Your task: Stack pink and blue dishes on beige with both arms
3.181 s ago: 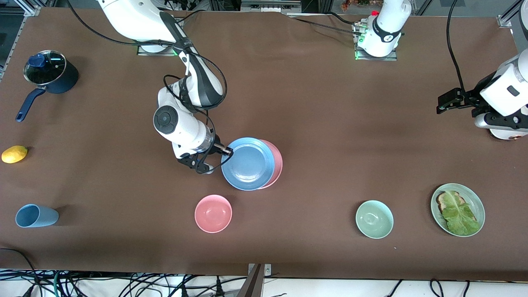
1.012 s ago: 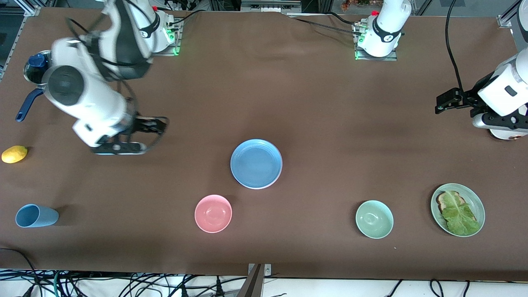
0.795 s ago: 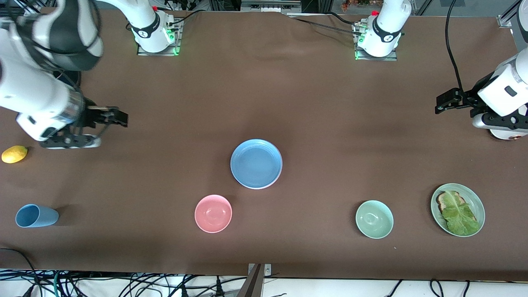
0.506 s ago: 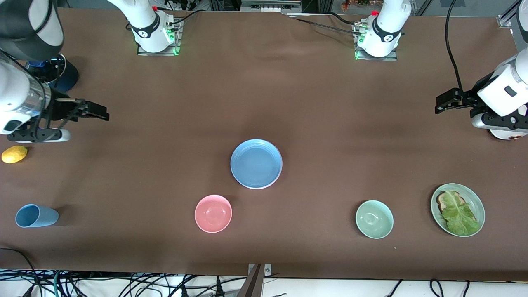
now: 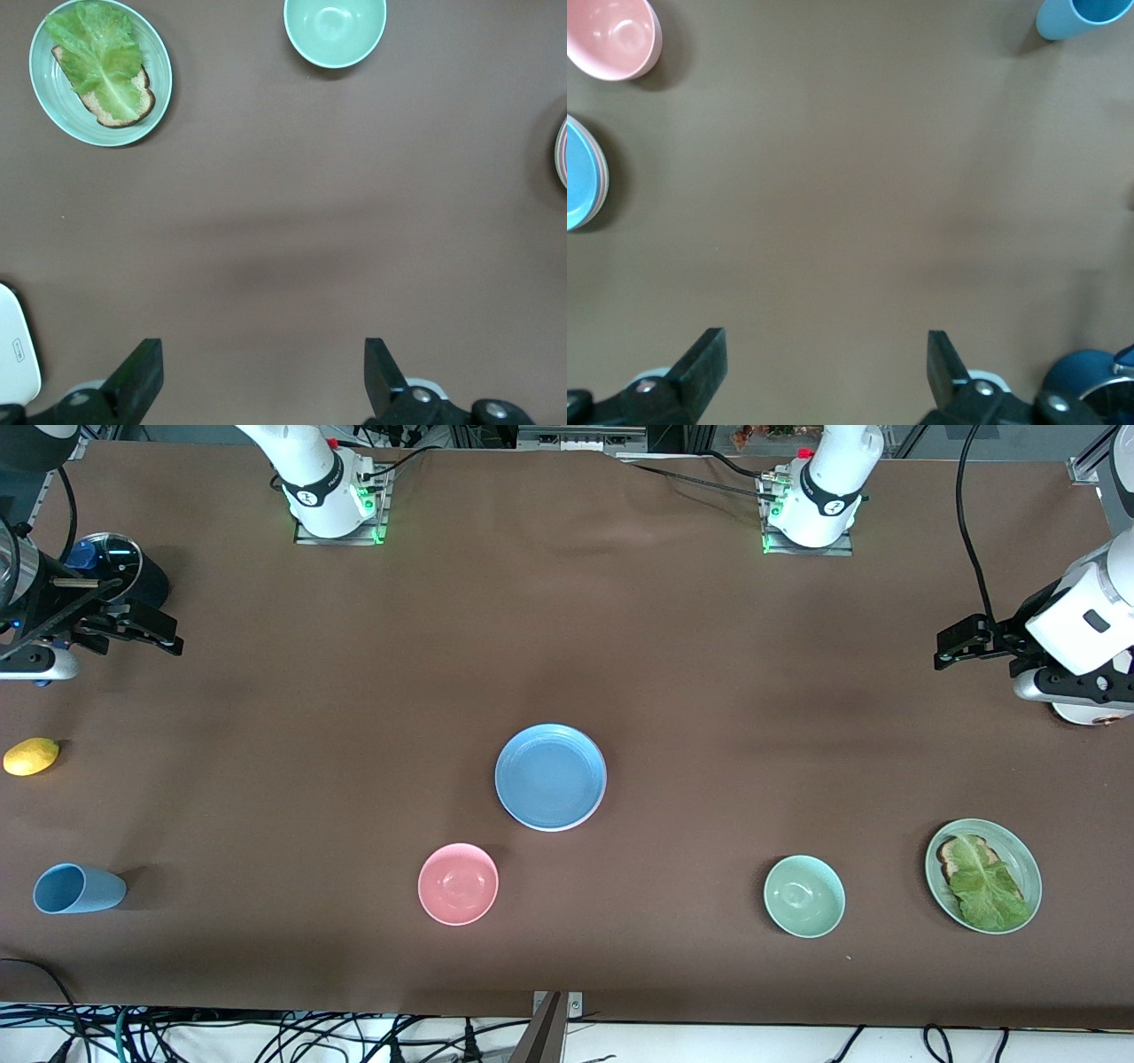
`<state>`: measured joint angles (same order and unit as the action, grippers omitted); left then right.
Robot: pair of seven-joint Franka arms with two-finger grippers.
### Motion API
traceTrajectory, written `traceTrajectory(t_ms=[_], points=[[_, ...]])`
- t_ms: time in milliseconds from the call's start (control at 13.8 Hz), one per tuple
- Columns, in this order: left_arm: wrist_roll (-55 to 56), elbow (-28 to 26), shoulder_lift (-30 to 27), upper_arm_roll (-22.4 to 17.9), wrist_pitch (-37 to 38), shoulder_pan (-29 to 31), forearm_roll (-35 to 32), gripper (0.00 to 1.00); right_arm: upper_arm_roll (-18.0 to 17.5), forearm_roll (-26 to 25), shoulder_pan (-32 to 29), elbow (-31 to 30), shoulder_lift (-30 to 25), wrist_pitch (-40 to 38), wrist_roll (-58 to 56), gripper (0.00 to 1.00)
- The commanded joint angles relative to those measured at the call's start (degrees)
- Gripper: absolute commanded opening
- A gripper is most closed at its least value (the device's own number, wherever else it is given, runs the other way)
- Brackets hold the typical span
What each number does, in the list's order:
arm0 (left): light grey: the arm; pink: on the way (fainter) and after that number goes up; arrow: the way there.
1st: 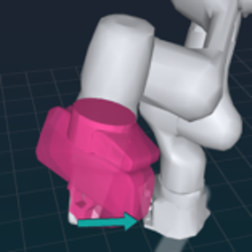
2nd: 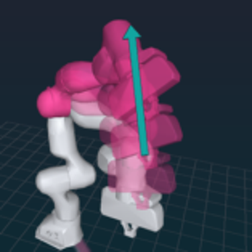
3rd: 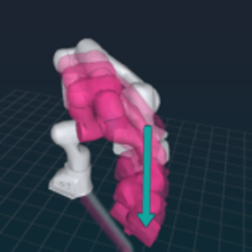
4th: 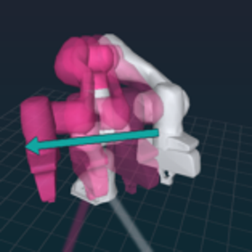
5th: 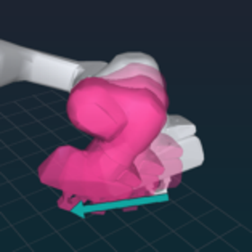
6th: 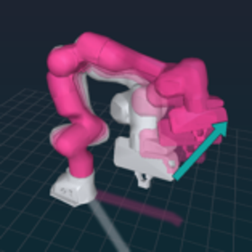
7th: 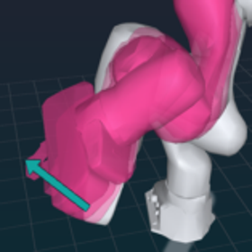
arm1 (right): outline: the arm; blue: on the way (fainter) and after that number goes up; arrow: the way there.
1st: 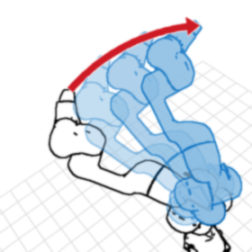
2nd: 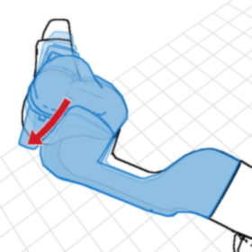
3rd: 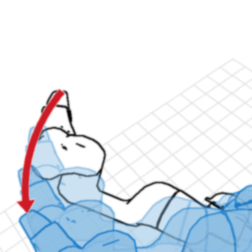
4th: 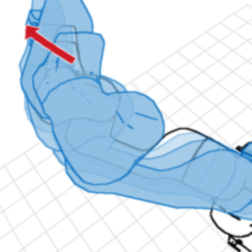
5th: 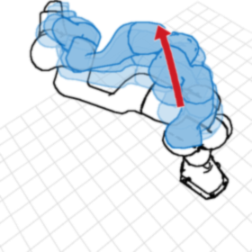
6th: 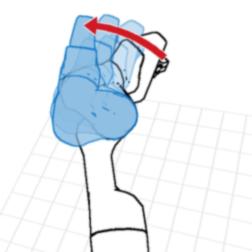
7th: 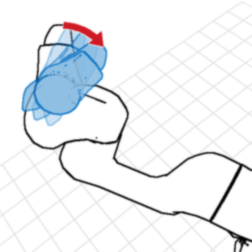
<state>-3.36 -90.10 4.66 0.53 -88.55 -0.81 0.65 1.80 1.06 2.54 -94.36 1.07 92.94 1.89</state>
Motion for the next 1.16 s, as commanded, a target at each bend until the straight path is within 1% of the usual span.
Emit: traceTrajectory(t_ms=[0,506,723,1084], points=[[-0.50,0.45,0.00,-0.01,0.49,-0.25,-1.09,1.00,-2.24,-0.62,-2.89,-3.11,-1.86,3.04,1.10,1.00],[-0.50,0.45,0.00,-0.01,0.49,-0.25,-1.09,1.00,-2.15,0.44,-3.07,-2.49,-1.77,2.42,1.28,1.00],[-0.59,0.45,0.00,-0.01,0.49,-0.25,-1.09,1.00,-2.32,0.26,-3.16,-2.49,-1.86,2.42,5.41,1.00],[-0.59,0.45,0.00,-0.01,0.49,-0.25,-1.00,1.00,-2.59,0.17,-3.24,-2.49,-1.77,2.33,4.79,1.00]])
